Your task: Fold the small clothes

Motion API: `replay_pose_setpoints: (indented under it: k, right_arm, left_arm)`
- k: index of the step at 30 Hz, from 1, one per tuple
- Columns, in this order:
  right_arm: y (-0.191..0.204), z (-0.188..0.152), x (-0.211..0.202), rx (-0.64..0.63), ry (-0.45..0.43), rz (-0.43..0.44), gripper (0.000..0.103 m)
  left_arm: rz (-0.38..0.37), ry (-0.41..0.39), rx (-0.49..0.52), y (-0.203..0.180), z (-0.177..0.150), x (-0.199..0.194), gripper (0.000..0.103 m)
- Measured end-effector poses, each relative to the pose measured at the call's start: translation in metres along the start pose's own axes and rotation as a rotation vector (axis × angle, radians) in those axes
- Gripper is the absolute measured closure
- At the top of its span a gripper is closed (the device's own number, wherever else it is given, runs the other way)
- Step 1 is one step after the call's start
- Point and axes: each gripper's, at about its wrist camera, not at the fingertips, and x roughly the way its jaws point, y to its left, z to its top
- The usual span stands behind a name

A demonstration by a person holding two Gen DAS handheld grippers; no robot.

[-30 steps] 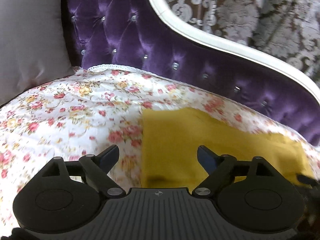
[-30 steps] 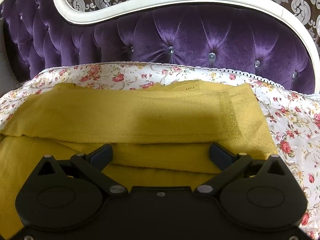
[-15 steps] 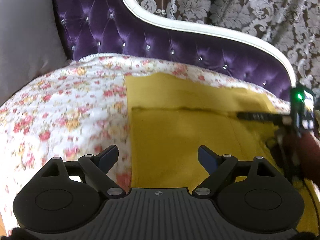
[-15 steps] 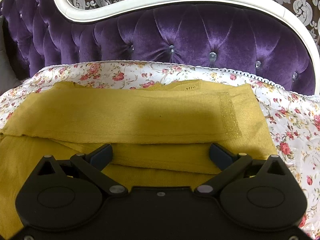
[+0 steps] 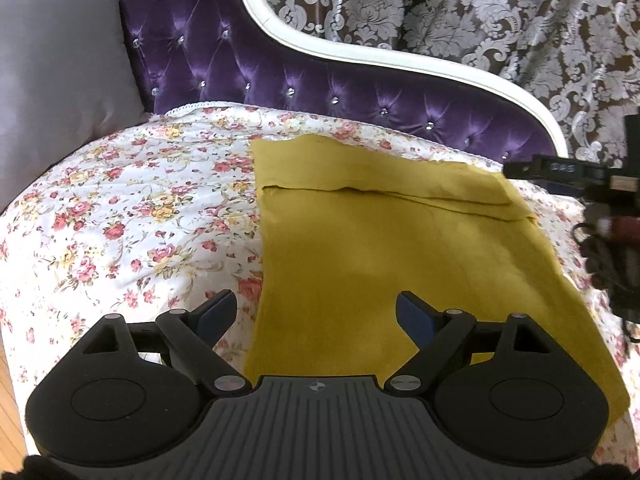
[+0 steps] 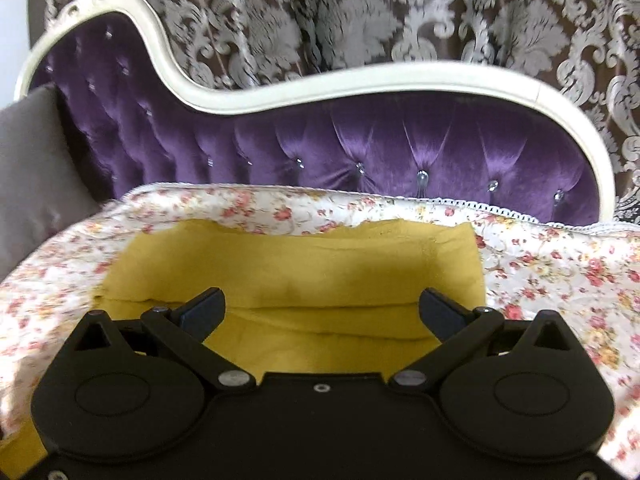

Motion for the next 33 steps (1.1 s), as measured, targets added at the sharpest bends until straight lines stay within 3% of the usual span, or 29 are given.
replay_pose_setpoints:
  k: [14, 33]
  right_arm:
    - [0.010, -0.068, -0.107, -0.020, 0.041, 0.050, 0.000]
    - [0.015, -0.148, -0.173, 0.017, 0.085, 0.007, 0.000]
  left_arm:
    - [-0.019, 0.023, 0.018, -0.006, -0.037, -0.034, 0.016]
    - [-0.021, 0.068, 0.082, -0.011, -0.083, -0.055, 0.016]
